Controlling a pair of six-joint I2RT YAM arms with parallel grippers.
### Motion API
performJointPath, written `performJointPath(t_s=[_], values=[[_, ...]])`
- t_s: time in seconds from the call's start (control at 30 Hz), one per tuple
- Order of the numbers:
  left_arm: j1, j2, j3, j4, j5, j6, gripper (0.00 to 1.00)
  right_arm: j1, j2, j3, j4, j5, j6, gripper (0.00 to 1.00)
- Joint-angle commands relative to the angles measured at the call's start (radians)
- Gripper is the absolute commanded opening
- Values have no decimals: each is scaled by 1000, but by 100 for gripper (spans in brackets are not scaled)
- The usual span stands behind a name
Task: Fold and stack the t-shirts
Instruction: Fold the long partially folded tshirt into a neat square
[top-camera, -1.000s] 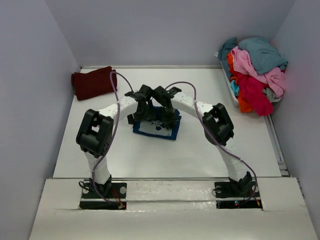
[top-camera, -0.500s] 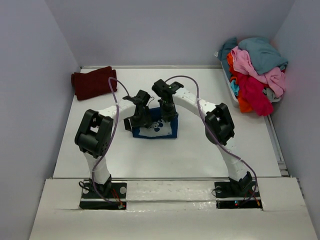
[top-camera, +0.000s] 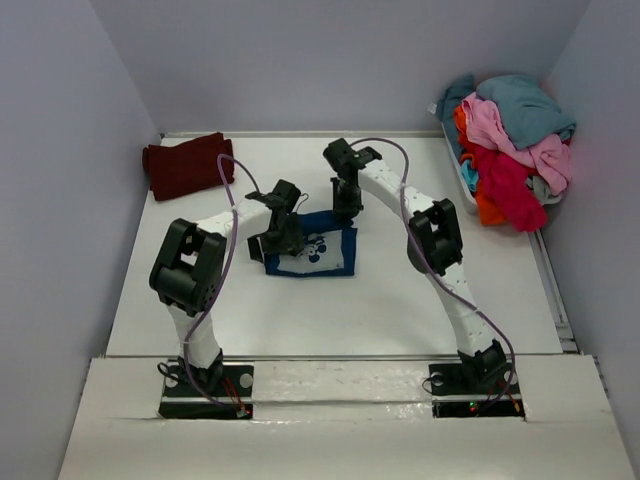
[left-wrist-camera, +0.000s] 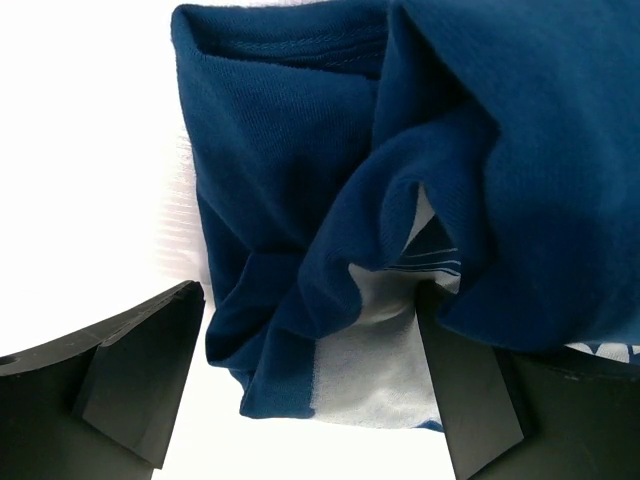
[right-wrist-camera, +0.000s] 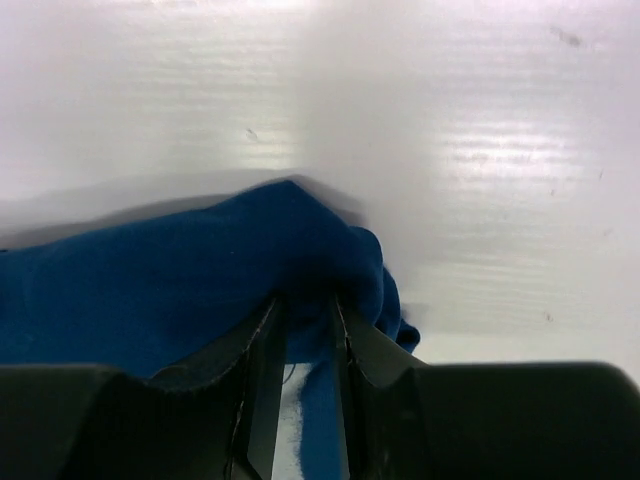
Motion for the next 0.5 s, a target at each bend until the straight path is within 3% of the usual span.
performJointPath(t_s=[0.0, 0.3, 0.47], values=[[-2, -16, -1, -74, -9, 34, 99, -19, 43, 107, -5, 16, -45, 30], [-2, -11, 5, -68, -7, 38, 99, -19, -20, 225, -37, 59, -76, 32], [-2, -11, 8, -65, -4, 37, 99, -19, -134, 116, 16, 65, -80, 32]])
